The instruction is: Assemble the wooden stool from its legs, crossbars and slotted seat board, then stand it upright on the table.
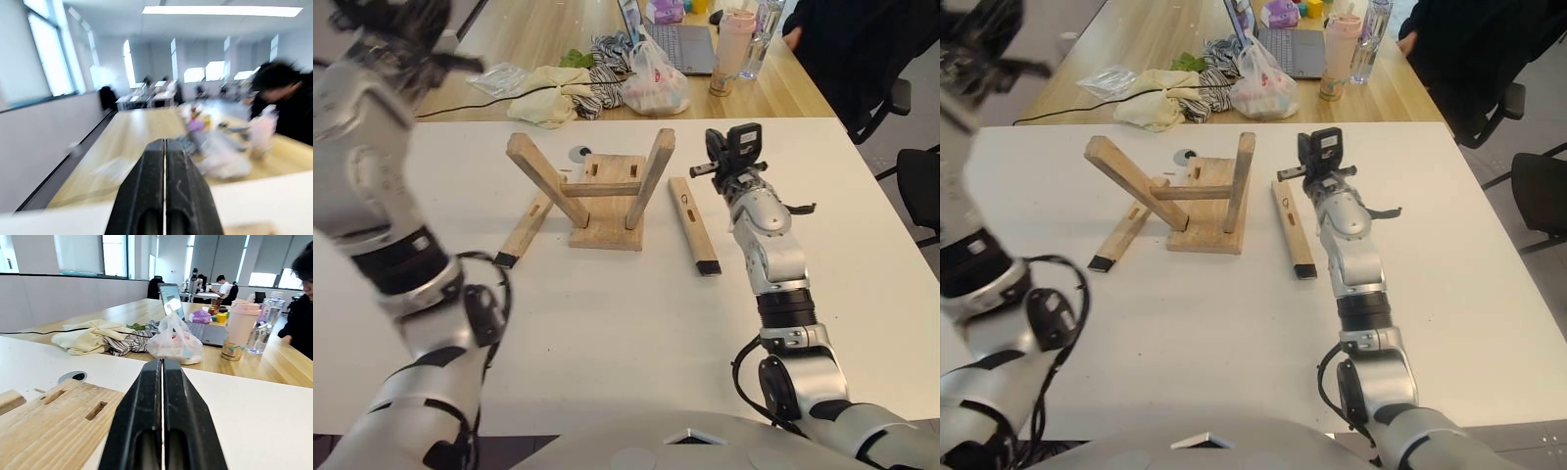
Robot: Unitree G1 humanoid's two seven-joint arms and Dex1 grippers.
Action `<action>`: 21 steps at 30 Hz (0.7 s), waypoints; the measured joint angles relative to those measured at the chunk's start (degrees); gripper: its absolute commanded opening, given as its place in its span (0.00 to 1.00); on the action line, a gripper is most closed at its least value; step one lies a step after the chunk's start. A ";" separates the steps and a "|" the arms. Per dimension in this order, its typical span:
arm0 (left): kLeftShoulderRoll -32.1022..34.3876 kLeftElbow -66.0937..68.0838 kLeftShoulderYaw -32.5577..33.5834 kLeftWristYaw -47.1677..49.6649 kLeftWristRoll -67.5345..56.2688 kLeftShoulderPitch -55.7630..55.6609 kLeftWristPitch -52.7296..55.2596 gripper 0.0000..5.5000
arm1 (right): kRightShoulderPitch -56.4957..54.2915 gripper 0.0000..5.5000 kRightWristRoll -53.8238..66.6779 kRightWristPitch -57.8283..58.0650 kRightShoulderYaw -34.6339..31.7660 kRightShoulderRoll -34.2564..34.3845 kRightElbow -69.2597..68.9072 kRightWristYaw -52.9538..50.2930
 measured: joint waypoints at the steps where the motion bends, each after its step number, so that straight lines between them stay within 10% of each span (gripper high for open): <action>1: 2.27 1.53 -0.11 -1.25 0.03 4.16 -0.18 0.00 | 0.28 0.01 -0.01 0.98 -0.17 0.01 -1.24 -0.08; 8: -8.40 7.69 -17.56 -2.37 -0.87 11.08 -8.41 0.00 | -1.09 0.01 -1.36 5.82 7.80 2.22 -1.01 2.38; 21: -14.60 13.19 -21.33 9.34 2.07 5.23 -10.28 0.00 | -6.67 0.01 -7.06 15.11 26.10 8.47 -2.43 13.55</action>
